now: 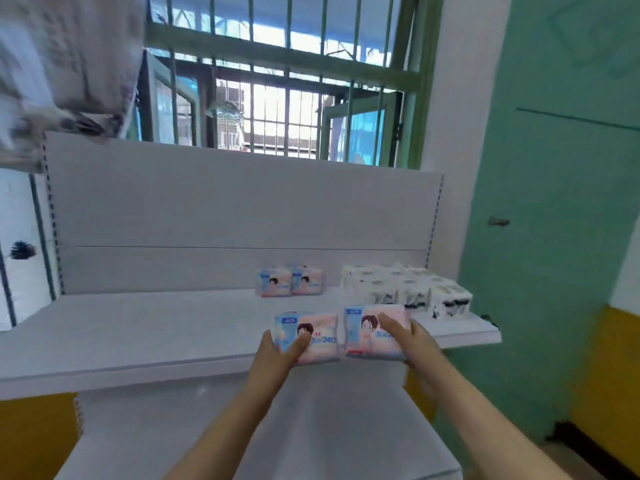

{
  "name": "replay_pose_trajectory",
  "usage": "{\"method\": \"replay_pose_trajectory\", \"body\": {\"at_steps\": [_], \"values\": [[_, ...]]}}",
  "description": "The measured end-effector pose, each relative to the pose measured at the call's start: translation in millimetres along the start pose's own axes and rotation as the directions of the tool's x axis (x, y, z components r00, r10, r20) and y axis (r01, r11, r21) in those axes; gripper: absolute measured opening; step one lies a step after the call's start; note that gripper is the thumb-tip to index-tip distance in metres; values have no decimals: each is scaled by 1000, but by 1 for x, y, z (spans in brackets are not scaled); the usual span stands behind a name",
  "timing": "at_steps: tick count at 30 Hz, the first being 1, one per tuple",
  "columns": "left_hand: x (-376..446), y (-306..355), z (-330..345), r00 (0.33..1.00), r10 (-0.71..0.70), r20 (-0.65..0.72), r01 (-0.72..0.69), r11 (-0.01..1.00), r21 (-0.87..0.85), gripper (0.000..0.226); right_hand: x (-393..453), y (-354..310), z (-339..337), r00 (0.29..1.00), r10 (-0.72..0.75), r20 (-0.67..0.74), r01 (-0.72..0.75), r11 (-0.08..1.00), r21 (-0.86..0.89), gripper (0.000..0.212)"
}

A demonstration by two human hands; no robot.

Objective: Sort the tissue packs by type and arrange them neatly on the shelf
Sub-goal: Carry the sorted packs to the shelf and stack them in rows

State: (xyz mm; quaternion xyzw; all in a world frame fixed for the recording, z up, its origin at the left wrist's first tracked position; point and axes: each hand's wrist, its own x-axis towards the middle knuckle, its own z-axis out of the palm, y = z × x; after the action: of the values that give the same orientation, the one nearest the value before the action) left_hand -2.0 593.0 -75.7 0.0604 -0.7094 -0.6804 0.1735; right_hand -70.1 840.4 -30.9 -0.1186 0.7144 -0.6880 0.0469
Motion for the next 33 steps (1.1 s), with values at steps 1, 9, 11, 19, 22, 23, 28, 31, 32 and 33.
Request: {"method": "replay_pose_trajectory", "body": {"at_steps": [1, 9, 11, 19, 22, 23, 28, 31, 32, 33], "values": [[11, -1, -7, 999, 20, -34, -19, 1000, 16, 49, 22, 6, 8, 1000, -19, 12, 19, 1000, -14, 70], [124, -29, -38, 981, 26, -191, 7, 985, 170, 61, 172, 54, 67, 985, -55, 164, 87, 977, -193, 61], [144, -39, -39, 977, -1, -214, 40, 983, 181, 60, 202, 70, 74, 972, -58, 227, 114, 965, -238, 44], [241, -91, -84, 985, -37, -171, 117, 869, 482, 66, 297, 86, 88, 931, -75, 357, 198, 926, -320, 72], [262, -73, -75, 988, -5, -151, 75, 885, 459, 48, 326, 87, 97, 952, -82, 294, 183, 924, -337, 66], [264, -71, -68, 987, 17, -163, 56, 900, 433, 44, 332, 89, 99, 963, -88, 255, 175, 924, -340, 60], [273, -82, -59, 962, 73, -264, 41, 915, 402, 46, 338, 106, 109, 963, -172, 207, 232, 921, -313, 49], [277, -88, -60, 961, 96, -260, 36, 886, 462, 44, 345, 117, 109, 953, -182, 244, 241, 940, -241, 48], [277, -87, -59, 960, 111, -255, 21, 885, 465, 46, 348, 119, 108, 951, -187, 246, 243, 945, -221, 52], [277, -86, -58, 959, 134, -249, 3, 876, 483, 52, 350, 120, 108, 955, -193, 226, 243, 945, -221, 60]]}}
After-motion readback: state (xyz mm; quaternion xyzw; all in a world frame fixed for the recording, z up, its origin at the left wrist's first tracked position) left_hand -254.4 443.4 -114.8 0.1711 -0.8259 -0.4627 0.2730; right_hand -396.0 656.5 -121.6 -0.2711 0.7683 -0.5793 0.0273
